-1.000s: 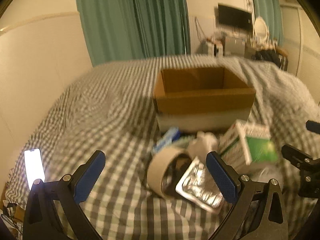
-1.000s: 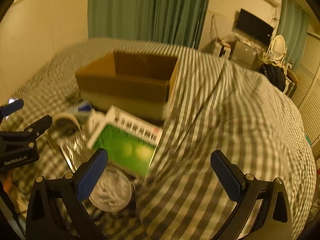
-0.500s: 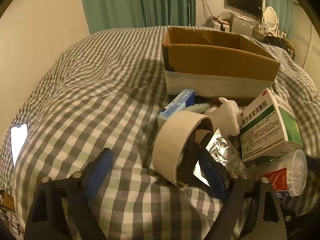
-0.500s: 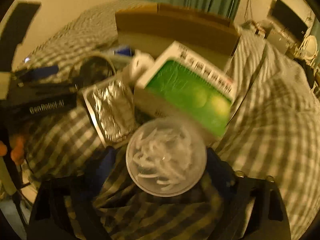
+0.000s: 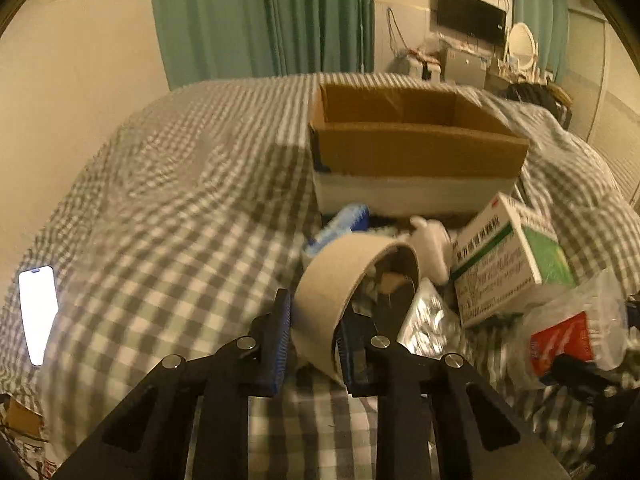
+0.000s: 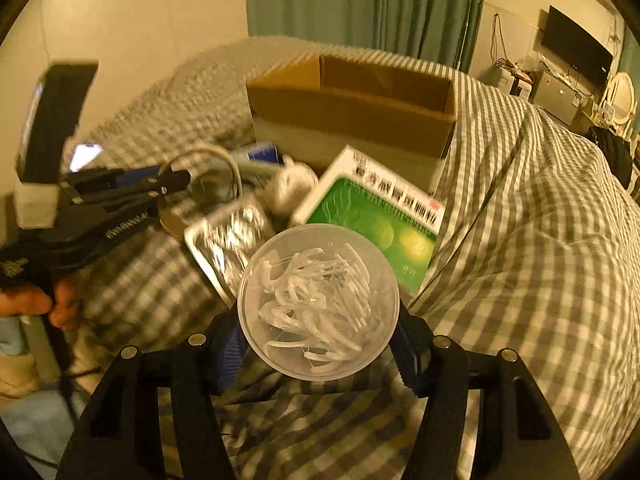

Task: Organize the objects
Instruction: 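Grasp the clear cup of hair ties with right tool while left tool grasps the tape roll, then drop the cup with right tool into the box while left tool drops the tape roll in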

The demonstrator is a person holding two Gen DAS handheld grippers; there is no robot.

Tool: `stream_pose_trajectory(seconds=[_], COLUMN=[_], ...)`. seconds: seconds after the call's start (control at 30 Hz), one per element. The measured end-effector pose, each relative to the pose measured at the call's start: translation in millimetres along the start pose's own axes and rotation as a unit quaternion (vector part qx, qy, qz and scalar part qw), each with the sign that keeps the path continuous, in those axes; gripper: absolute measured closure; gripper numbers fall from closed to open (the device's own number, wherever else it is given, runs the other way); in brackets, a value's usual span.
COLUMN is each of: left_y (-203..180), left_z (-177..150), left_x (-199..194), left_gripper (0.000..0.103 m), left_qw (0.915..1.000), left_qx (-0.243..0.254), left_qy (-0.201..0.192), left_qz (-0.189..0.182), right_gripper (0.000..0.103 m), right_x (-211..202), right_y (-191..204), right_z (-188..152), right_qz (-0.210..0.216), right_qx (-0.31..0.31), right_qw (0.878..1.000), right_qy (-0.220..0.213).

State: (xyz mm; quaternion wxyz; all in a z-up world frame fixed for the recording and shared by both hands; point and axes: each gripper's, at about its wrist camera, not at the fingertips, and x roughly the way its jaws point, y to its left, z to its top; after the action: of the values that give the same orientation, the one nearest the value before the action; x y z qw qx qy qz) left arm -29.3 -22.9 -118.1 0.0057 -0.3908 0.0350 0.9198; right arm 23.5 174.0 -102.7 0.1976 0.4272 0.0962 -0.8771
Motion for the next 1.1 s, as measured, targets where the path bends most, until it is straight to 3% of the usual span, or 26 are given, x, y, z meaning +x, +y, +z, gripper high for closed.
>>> stream_pose_trajectory(seconds=[0.2, 0.6, 0.87, 1.1], left_y=[8, 3, -8, -20], left_z=[28, 121, 180, 202], left_x=[-27, -32, 11, 78], left_gripper=[0.097, 0.097, 0.097, 0.097], left_qw=[0.9986, 0.9939, 0.9936, 0.9969], left_qx=[-0.009, 0.011, 0.027, 0.039], left_qy=[-0.053, -0.110, -0.110, -0.067], left_qz=[-0.004, -0.004, -0.002, -0.011], right_gripper=[0.041, 0.041, 0.041, 0.041], right_x=[-34, -31, 8, 72], right_y=[-5, -35, -72, -99], right_z=[30, 126, 198, 231], right_qz=[0.000, -0.022, -0.033, -0.029], right_qx=[-0.002, -0.024, -0.025, -0.013], right_qw=[0.998, 0.993, 0.991, 0.994], right_qy=[-0.056, -0.116, -0.126, -0.100])
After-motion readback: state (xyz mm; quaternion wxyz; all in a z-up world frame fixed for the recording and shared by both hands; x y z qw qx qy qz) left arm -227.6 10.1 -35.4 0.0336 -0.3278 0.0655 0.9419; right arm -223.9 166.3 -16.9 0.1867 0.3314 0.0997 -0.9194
